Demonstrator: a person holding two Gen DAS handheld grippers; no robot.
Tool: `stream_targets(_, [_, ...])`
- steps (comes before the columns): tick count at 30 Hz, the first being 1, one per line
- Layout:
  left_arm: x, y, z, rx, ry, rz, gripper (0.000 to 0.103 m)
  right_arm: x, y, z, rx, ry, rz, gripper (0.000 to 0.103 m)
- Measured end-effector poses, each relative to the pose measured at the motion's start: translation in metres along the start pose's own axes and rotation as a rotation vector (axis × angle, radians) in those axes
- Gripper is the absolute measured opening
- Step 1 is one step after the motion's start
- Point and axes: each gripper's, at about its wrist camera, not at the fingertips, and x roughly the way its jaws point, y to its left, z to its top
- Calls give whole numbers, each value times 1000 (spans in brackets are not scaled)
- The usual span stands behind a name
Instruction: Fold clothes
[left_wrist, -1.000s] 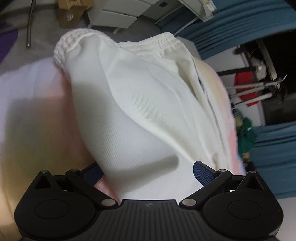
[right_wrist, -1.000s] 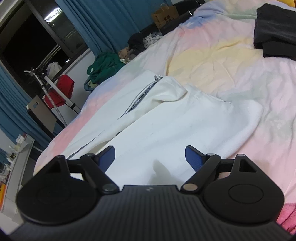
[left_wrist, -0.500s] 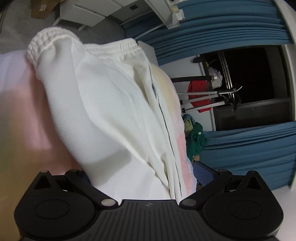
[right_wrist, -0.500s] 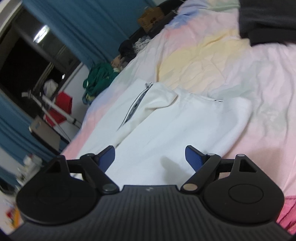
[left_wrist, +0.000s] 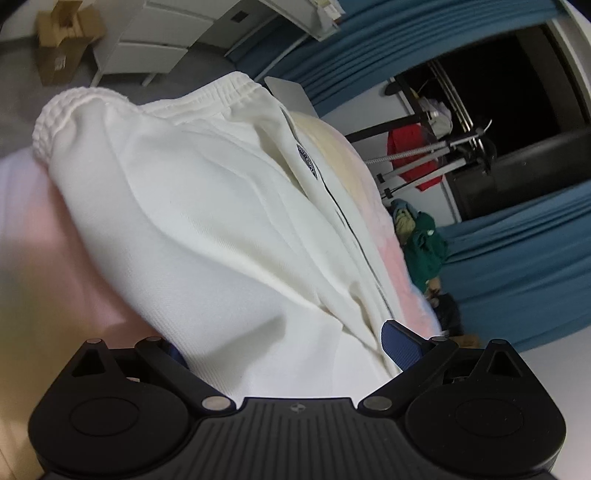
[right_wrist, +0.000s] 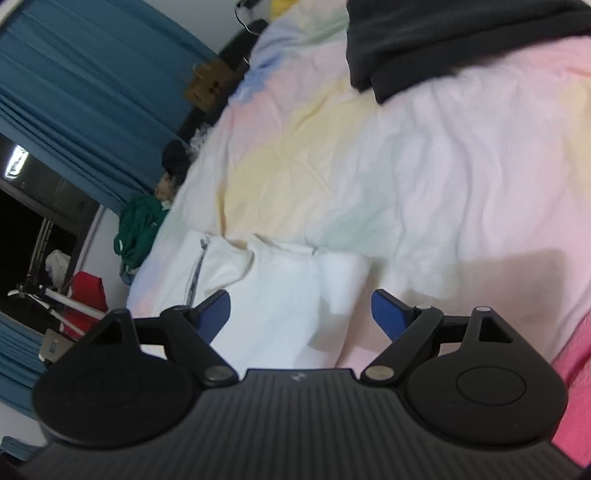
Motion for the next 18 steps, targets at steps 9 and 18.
stream_targets(9, [16,26,11,-159,31,-37,99,57,2,-13,84,163,-58,81])
stream_targets(18, [25,44,19,-274,2,-29,94,69,29,-5,-34,115,-30,45])
